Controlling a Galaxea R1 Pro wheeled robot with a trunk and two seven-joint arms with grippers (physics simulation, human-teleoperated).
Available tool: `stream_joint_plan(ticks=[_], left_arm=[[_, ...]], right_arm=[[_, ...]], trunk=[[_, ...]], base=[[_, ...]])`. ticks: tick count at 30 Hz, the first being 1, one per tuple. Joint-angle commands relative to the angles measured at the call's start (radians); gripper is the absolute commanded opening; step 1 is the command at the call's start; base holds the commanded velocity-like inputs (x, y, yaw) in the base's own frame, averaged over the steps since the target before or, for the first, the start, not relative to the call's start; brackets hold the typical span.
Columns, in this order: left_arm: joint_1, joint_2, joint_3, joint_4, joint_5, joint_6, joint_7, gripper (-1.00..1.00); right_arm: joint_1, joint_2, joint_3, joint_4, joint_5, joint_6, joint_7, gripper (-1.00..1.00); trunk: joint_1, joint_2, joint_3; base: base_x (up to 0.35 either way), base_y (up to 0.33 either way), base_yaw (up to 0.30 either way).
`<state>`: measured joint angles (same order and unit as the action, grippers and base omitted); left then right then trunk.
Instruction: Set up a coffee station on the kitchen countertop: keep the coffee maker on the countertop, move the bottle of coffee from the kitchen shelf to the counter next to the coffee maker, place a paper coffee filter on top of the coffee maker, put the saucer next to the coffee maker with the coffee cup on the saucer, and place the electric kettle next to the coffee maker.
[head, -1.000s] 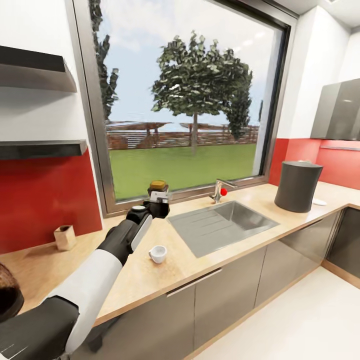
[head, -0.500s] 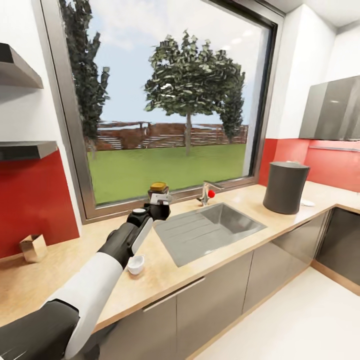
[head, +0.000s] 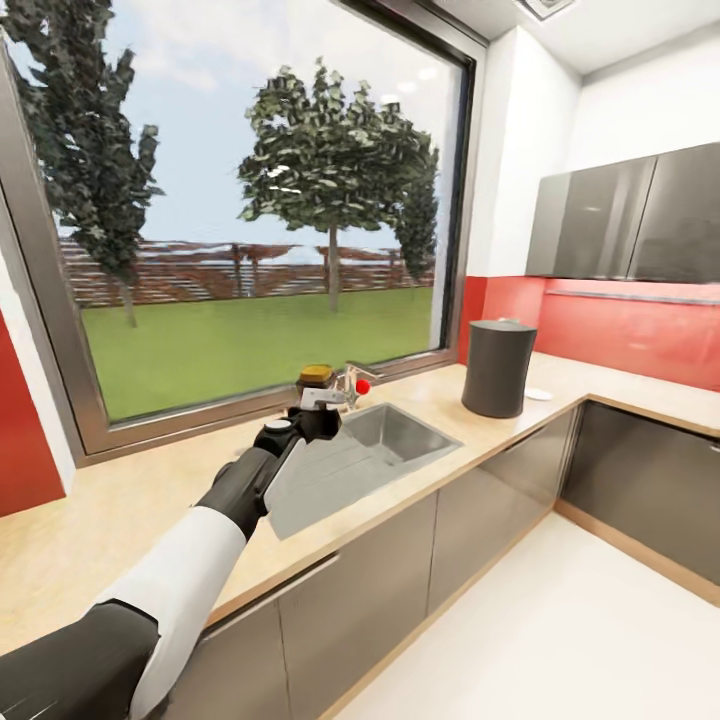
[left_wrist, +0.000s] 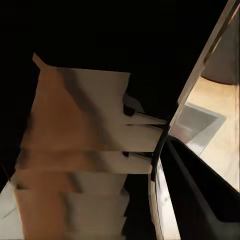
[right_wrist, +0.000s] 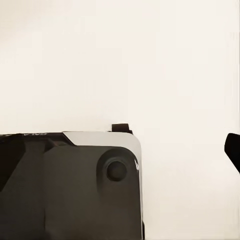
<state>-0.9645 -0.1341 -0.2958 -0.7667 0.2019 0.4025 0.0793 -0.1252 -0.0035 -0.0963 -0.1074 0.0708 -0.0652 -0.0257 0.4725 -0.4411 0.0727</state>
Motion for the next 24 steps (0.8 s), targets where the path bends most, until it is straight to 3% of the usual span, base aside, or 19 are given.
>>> stream_joint_plan(ticks=[1,10,24], left_arm=[[0.000,0.001,-0.003,-0.001,0.008,0.004,0.007,-1.00],[0.019,0.002,-0.003,0.000,0.008,0.003,0.007,-1.00],[0.020,0.001,-0.005,0.001,0.007,0.003,0.008,-1.00]], right_arm=[[-0.001,0.000,-0.008,0.002,0.007,-0.004,-0.001,1.00],[-0.001,0.002,-0.007,0.002,0.007,-0.003,0.000,1.00],[-0.001,0.010,-0.005,-0.009,0.009,-0.003,0.000,1.00]], trunk=[[0.001,-0.001,0.000],[0.001,-0.001,0.000],[0.001,-0.001,0.000]], base=[[0.066,-0.273,-0.259],[0.174,-0.242,-0.243],[0.225,-0.219,-0.008]])
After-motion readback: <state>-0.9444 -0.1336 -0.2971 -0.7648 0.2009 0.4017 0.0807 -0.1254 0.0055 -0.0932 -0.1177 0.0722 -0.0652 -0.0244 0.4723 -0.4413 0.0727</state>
